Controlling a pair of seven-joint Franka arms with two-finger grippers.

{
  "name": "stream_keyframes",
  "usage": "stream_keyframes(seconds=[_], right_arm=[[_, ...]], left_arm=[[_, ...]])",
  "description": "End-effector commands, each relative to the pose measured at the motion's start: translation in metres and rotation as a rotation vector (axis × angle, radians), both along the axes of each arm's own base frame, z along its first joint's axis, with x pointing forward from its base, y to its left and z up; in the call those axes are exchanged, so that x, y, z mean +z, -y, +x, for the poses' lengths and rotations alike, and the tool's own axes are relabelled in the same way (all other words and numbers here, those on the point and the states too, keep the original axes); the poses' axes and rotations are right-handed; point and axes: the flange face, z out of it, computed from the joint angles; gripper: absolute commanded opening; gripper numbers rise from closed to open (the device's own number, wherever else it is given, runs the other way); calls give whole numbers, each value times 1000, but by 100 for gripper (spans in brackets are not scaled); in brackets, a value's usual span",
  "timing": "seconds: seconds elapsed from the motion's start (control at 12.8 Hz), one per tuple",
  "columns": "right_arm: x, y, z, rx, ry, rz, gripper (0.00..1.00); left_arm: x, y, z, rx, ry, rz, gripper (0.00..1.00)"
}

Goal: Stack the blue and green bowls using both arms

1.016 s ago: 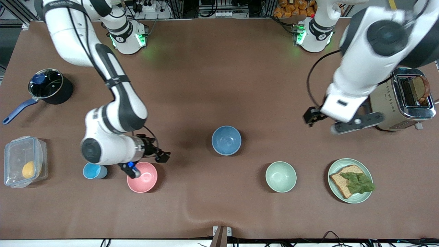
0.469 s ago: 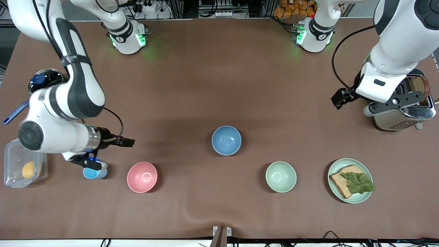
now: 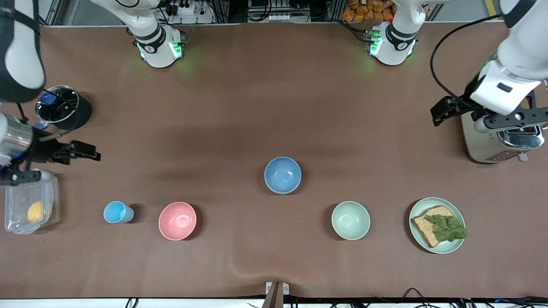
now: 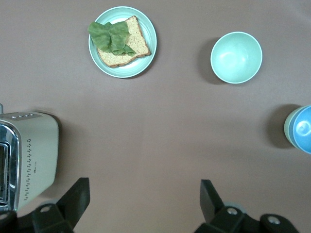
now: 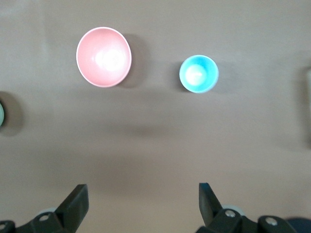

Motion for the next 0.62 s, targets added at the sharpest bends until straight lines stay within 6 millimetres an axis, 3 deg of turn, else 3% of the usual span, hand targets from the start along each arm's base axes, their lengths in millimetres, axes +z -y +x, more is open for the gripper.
stream_keyframes(seconds=[0.0, 0.08, 0.23, 0.55], right_arm=[[40, -9, -41, -12, 27, -96, 100], [52, -15, -59, -24, 41, -115, 100], [57, -16, -80, -41, 44, -122, 100], [56, -3, -79, -66, 37, -111, 100]], left_arm=[[7, -15, -12, -99, -22, -22, 100], [11, -28, -10, -97, -16, -35, 100], [15, -61, -6, -105, -10, -151, 100], [21, -59, -11, -112, -34, -102, 100]])
